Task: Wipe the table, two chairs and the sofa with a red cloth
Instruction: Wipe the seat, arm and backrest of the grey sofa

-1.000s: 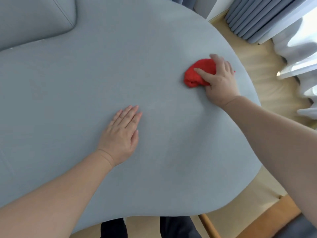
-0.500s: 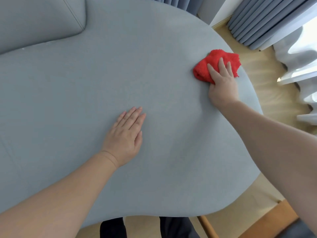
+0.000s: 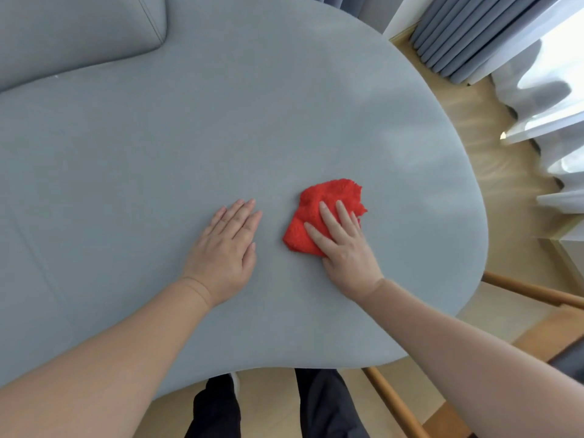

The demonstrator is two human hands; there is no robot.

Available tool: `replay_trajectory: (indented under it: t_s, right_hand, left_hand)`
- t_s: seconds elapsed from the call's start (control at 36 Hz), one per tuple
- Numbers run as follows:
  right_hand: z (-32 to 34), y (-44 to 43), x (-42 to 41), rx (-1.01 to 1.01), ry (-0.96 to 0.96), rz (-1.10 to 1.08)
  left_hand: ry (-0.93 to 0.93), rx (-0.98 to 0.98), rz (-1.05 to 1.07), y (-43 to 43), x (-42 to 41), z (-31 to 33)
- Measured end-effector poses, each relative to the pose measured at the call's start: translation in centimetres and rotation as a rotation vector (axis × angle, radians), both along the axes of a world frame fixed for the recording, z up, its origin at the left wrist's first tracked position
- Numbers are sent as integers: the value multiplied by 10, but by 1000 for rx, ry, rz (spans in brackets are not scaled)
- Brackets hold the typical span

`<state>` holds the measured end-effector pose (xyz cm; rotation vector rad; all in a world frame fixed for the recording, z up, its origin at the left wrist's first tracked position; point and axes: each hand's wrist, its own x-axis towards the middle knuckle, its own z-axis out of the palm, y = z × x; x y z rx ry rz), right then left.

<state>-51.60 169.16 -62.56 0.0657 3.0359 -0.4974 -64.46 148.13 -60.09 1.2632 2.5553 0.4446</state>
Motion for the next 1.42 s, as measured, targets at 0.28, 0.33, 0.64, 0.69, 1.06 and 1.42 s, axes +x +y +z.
replay_trajectory:
  t_s: [0.28,0.33,0.64,0.69,1.06,1.42]
  right_hand:
    - [-4,8,-14,49,-36,149]
    - [-8,22,-23,61,-19,250]
    - [-6,88,-98,138,49,655]
    - [-6,97,-110,125,34,663]
    - [-6,166,-195,109,38,213]
    - [-5,170,-254,56,21,-430]
  left_hand:
    - [26,9,-3,-14,-1,-2]
    - [28,5,-3,-12,-3,-3]
    - [55,6,46,11,-27,-9]
    - [58,3,58,15,-32,-11]
    - [60,-85,145,25,-57,-16]
    - [42,-108,211,-3,-50,-26]
